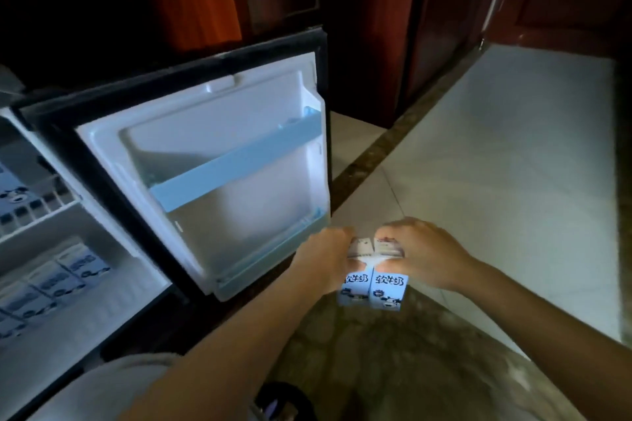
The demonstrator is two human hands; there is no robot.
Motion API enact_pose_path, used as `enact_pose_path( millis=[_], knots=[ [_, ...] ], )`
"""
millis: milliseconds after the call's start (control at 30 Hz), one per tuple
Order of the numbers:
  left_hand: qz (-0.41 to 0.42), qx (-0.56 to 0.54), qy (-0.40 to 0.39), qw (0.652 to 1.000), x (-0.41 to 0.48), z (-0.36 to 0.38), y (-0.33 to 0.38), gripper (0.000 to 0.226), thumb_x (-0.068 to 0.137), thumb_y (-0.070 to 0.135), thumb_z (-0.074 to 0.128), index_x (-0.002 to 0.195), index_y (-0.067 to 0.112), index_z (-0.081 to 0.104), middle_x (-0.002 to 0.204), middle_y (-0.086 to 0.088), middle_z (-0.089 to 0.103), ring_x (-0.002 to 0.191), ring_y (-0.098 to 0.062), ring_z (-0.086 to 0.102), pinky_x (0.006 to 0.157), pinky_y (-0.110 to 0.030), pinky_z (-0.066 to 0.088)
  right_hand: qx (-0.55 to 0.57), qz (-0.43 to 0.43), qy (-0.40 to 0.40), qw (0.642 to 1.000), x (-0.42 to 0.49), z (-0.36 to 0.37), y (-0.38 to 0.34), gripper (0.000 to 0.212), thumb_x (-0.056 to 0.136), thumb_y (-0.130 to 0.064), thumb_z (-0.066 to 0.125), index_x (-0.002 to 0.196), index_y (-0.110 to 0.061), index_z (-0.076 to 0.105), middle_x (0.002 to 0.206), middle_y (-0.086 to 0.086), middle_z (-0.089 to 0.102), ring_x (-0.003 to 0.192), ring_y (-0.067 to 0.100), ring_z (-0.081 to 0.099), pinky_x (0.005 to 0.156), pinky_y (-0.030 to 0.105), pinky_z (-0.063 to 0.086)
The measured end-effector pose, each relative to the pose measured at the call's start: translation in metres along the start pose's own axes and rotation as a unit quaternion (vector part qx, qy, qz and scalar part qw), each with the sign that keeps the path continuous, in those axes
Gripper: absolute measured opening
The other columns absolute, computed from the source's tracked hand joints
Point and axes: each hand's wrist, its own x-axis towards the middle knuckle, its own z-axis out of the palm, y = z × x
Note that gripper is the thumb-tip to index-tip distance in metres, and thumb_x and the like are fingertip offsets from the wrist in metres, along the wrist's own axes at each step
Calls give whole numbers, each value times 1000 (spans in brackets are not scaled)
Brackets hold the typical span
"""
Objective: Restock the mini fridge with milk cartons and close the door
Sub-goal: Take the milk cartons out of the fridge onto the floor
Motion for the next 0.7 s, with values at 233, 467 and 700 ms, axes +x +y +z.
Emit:
enact_pose_path(
  millis=[233, 467, 700],
  knots=[
    [-36, -59, -101, 993, 49, 72, -22, 29, 86, 21, 64, 112, 16, 55, 111, -4, 63, 98, -18, 61, 86, -33, 53, -55, 37, -33, 997, 7, 86, 40, 30, 86, -37, 62, 109, -19, 55, 103, -2, 60, 93, 13, 52, 76, 27, 47],
    [-84, -36, -140, 986, 71, 132, -44, 31, 89, 13, 58, 119, 14, 52, 117, -8, 58, 103, -21, 58, 88, -32, 51, -20, 132, -91, 987, 12, 149, 53, 45, 90, -34, 58, 127, -10, 50, 129, 9, 54, 118, 24, 51, 98, 34, 42],
    [-109, -9, -175, 979, 80, 179, -61, 37, 91, 15, 55, 128, 14, 49, 124, -10, 56, 111, -22, 56, 91, -33, 47, -53, 133, -120, 983, 6, 191, 66, 50, 92, -44, 52, 132, -14, 49, 125, 7, 59, 113, 27, 56, 90, 37, 44]
  ],
)
